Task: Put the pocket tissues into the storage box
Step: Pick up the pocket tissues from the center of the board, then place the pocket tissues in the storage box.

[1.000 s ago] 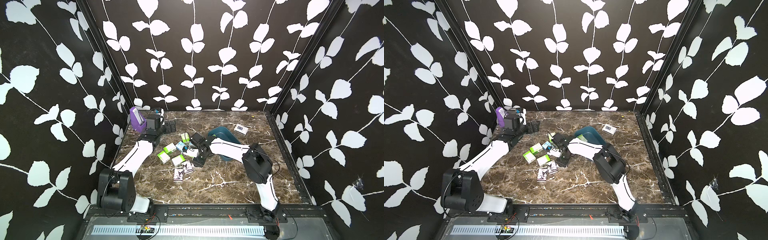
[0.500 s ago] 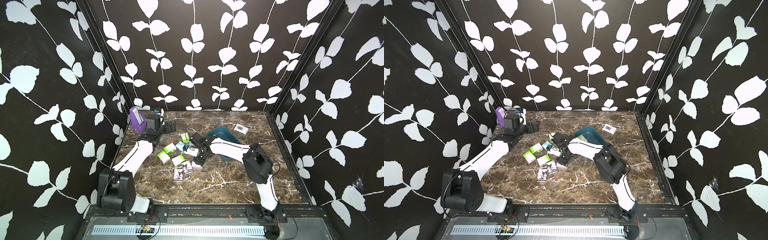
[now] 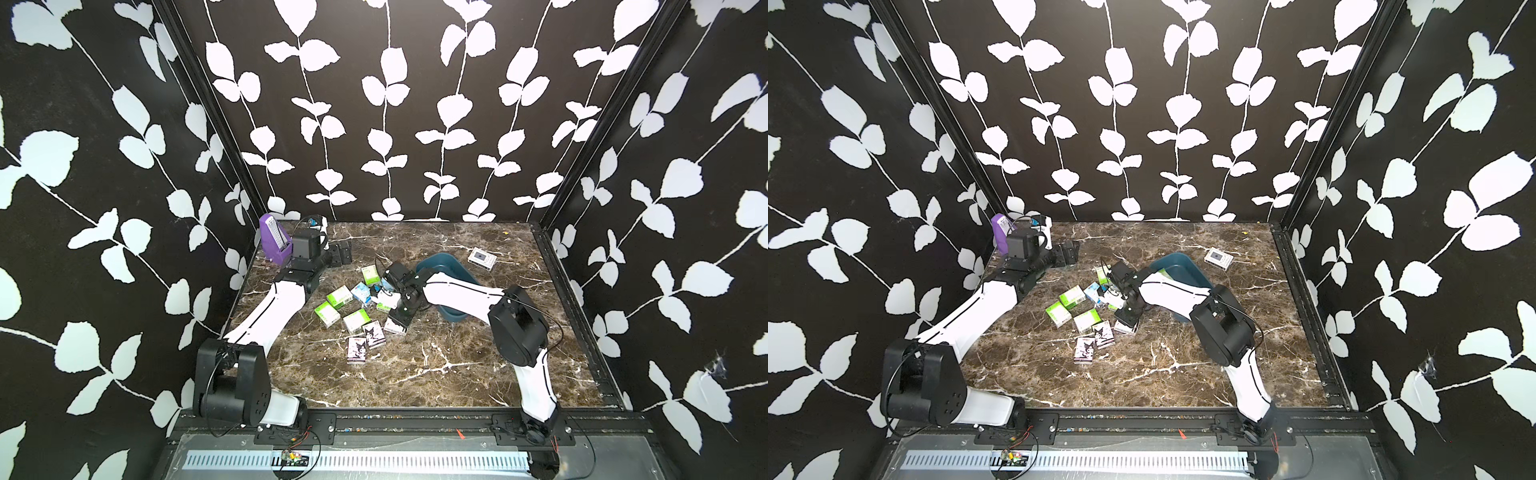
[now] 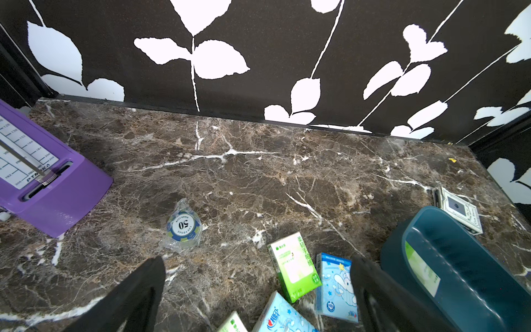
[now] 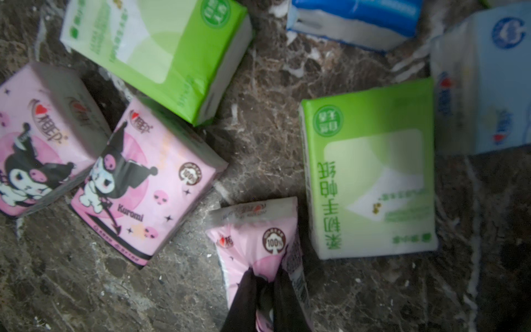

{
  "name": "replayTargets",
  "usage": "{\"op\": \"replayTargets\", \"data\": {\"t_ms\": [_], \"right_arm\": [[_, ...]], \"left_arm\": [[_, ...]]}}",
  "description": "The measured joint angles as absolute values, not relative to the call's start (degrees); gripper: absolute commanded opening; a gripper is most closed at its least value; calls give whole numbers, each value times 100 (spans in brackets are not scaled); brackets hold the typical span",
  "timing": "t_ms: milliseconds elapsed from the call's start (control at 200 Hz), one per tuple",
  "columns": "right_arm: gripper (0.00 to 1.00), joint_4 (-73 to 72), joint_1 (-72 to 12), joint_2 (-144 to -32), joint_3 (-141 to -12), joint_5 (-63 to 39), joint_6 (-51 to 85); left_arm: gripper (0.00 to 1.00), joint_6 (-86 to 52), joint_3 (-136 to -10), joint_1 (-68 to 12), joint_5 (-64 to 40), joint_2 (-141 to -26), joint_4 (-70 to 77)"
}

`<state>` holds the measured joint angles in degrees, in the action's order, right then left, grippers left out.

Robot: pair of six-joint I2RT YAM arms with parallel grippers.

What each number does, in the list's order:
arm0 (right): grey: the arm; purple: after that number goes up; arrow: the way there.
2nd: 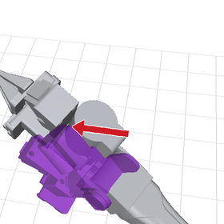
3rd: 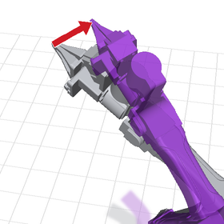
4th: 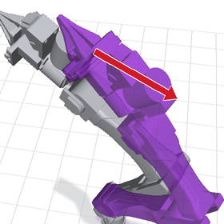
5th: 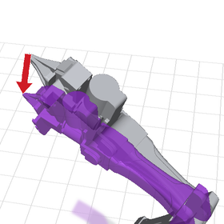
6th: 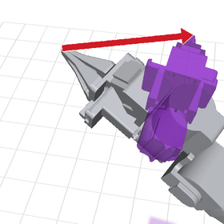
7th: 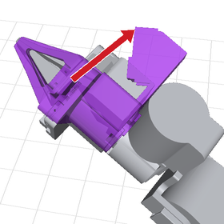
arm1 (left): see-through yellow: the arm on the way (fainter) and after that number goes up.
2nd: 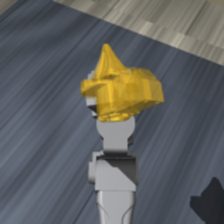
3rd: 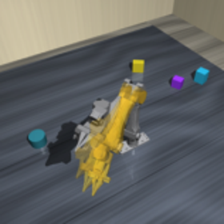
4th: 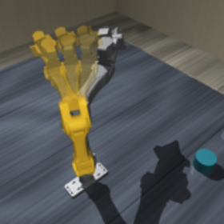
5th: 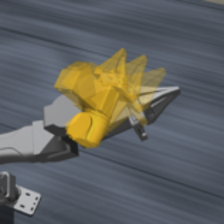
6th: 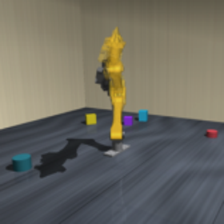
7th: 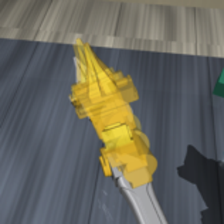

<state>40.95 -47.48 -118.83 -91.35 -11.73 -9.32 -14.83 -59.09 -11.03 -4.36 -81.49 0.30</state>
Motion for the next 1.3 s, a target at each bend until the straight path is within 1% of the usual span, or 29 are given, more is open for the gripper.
{"op": "replayTargets", "data": {"t_ms": [265,415,635,765,915,1150,1301], "right_arm": [[7,4084,-4320,-11281,-9135,-1369,-716],[7,4084,-3813,-10884,-9218,-1474,-552],[7,4182,-2989,-10809,-9496,-1288,-460],[7,4296,-2534,-11006,-9861,-1033,-462],[7,4357,-2154,-11502,-10298,-821,-462],[8,4547,-2051,-12462,-10930,-687,-517],[8,4574,-2051,-12770,-11069,-685,-537]], "left_arm": [[99,-1490,-5909,-1103,-506,-8149,34],[99,-1500,-5909,-1103,-515,-8149,34],[99,-1500,-5909,-1103,-513,-8149,34],[99,-1498,-5909,-1103,-510,-8149,34],[99,-1496,-5909,-1103,-506,-8149,32],[99,-1479,-5909,-1081,-491,-8149,25],[99,-1472,-5909,-1081,-484,-8149,19]]}}
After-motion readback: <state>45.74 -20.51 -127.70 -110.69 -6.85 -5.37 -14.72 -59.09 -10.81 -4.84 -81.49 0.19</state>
